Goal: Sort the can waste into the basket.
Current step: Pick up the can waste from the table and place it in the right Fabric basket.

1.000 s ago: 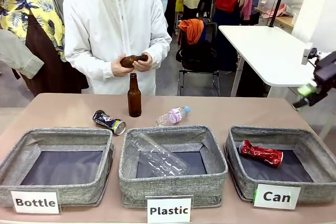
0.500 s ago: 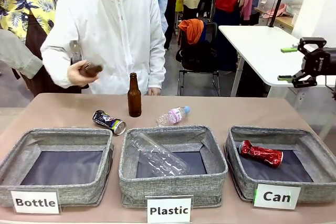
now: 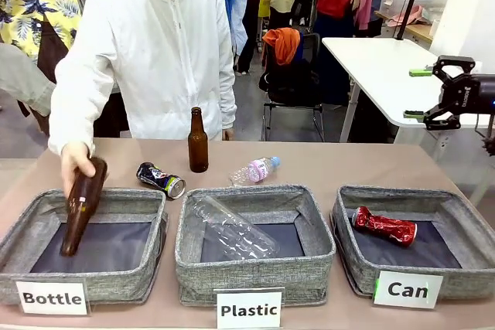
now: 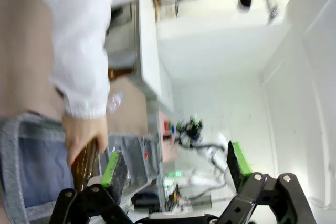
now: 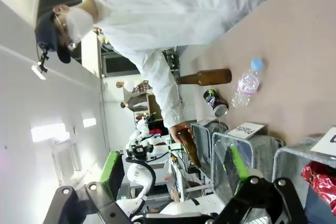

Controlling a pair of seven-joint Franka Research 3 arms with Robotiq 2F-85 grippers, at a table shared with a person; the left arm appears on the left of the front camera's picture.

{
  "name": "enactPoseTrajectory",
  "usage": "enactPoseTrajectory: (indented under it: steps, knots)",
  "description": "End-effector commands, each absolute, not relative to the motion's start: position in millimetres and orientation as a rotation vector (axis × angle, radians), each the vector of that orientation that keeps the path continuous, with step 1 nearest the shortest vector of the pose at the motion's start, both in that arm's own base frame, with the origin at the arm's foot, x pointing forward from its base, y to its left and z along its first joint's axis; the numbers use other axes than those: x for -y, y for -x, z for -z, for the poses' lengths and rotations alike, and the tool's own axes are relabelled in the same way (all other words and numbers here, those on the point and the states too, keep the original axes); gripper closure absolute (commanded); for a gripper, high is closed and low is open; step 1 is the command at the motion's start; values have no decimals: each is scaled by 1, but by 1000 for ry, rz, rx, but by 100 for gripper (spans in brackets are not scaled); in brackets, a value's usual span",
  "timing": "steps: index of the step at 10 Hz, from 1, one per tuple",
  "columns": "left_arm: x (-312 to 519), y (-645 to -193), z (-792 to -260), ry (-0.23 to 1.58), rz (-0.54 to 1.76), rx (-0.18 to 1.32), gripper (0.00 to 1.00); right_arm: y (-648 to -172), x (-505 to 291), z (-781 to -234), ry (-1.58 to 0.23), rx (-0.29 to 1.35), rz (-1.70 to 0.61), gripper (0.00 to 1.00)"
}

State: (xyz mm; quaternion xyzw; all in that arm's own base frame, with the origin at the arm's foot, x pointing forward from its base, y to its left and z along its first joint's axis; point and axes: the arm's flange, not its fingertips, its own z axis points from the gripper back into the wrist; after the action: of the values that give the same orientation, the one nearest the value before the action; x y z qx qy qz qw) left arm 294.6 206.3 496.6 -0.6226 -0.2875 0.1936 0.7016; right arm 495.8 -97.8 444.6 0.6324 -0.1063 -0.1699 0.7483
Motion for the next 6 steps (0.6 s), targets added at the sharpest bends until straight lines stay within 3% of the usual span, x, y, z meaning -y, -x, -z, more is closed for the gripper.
enactPoseTrajectory:
  steps: [1,6]
  knots:
    - [-288,-274,-533,1473,-576,834,0,-500,104,-450,-1381,217,352,0]
    - [-368,-233,-540,1586,-765,956,0,-500,104,-450,-1381,217,352,0]
